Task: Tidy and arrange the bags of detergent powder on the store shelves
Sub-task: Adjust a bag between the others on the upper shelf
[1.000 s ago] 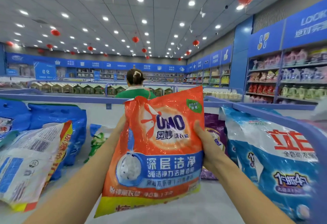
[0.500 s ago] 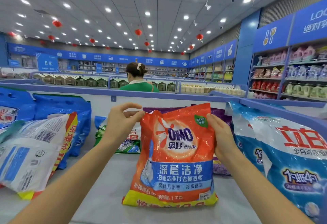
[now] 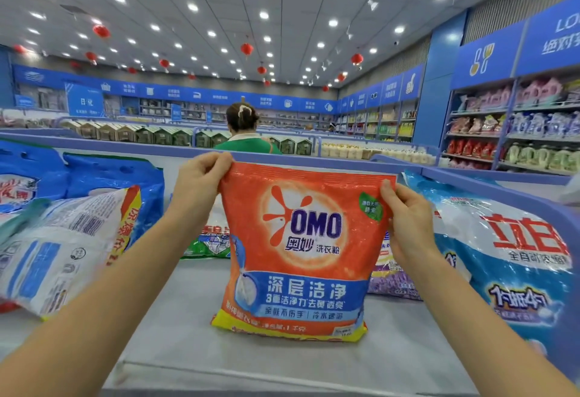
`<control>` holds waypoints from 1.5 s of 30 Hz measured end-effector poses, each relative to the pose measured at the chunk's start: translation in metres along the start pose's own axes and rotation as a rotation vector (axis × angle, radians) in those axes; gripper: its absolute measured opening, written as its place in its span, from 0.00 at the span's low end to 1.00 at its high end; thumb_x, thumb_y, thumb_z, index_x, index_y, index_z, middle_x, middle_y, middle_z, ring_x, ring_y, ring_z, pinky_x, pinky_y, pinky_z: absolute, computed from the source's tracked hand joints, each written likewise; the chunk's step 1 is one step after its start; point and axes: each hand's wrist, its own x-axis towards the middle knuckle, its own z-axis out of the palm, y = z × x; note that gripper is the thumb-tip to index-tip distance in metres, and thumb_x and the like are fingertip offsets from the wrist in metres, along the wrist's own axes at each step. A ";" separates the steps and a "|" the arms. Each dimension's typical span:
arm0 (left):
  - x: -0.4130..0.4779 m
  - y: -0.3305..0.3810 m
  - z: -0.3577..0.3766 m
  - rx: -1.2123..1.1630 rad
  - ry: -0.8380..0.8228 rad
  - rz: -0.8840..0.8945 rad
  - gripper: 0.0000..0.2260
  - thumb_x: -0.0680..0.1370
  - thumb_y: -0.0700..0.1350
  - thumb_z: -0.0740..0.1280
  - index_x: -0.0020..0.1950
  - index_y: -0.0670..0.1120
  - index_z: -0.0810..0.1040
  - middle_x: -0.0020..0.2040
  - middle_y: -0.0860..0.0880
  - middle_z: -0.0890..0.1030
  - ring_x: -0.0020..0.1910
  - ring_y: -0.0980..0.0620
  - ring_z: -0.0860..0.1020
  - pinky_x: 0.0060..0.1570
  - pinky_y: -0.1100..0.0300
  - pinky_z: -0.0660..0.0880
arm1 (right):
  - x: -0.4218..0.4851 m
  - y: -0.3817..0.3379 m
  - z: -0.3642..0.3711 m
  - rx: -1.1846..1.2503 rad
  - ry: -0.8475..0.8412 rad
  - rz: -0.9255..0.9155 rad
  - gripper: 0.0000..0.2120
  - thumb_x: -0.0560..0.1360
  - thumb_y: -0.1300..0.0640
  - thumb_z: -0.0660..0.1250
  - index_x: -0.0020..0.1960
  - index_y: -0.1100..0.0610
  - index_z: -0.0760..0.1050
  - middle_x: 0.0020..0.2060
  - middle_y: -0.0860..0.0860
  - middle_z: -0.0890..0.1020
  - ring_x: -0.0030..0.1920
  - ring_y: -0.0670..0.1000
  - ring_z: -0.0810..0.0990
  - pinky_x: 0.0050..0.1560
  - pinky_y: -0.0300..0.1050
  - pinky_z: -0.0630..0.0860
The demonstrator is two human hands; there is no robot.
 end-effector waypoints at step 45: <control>-0.282 0.087 -0.191 0.140 0.987 -0.348 0.27 0.74 0.70 0.54 0.42 0.47 0.73 0.43 0.39 0.75 0.41 0.38 0.75 0.50 0.41 0.73 | -0.170 -0.122 0.282 0.422 -0.621 -0.121 0.15 0.78 0.56 0.64 0.35 0.62 0.74 0.31 0.54 0.74 0.34 0.52 0.72 0.35 0.45 0.72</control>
